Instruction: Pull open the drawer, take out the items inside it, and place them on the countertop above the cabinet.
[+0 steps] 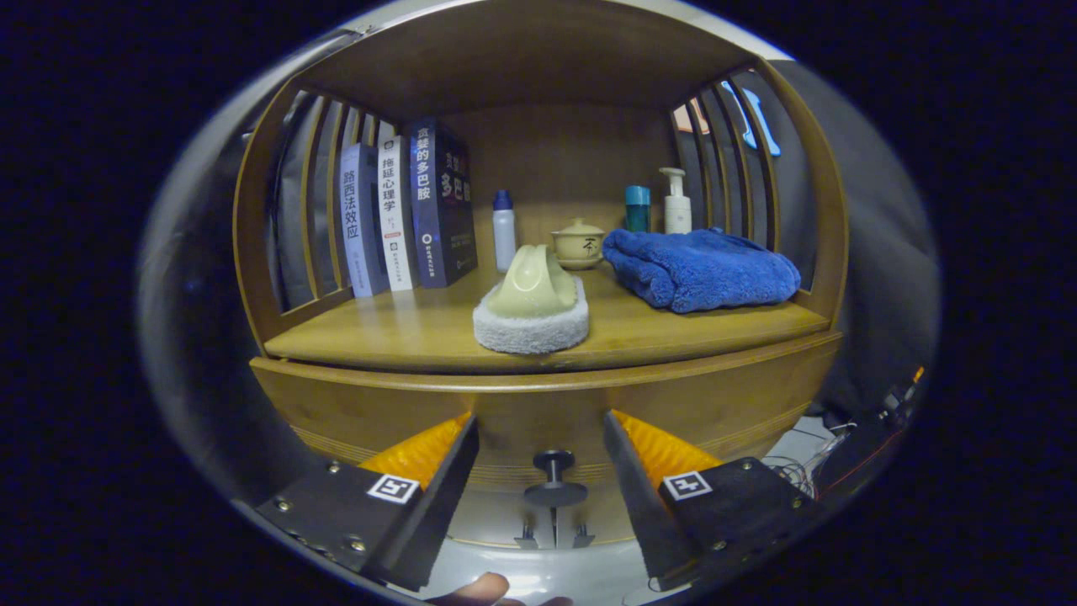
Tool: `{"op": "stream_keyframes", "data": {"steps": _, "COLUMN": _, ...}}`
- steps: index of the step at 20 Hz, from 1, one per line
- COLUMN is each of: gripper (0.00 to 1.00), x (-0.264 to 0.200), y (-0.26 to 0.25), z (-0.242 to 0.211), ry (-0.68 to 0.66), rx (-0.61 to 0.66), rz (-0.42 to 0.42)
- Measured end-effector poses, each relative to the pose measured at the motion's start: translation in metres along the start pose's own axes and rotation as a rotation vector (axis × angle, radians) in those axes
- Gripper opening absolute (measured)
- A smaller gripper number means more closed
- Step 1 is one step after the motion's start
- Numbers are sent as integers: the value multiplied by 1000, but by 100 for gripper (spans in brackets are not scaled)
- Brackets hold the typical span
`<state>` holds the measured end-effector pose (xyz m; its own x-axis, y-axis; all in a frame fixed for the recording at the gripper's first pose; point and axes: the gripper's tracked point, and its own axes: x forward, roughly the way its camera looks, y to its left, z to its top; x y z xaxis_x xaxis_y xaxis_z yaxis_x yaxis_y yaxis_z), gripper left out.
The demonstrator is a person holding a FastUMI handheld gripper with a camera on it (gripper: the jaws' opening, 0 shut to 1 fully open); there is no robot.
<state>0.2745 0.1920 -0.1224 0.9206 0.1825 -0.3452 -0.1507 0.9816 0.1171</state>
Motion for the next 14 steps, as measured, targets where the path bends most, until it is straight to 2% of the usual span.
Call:
{"op": "stream_keyframes", "data": {"steps": 11, "gripper": 90, "x": 12, "y": -5, "z": -10, "ry": 38, "rx": -58, "rz": -39}}
{"op": "stream_keyframes", "data": {"steps": 14, "gripper": 90, "x": 16, "y": -15, "z": -33, "ry": 142, "rx": -144, "rz": -73}}
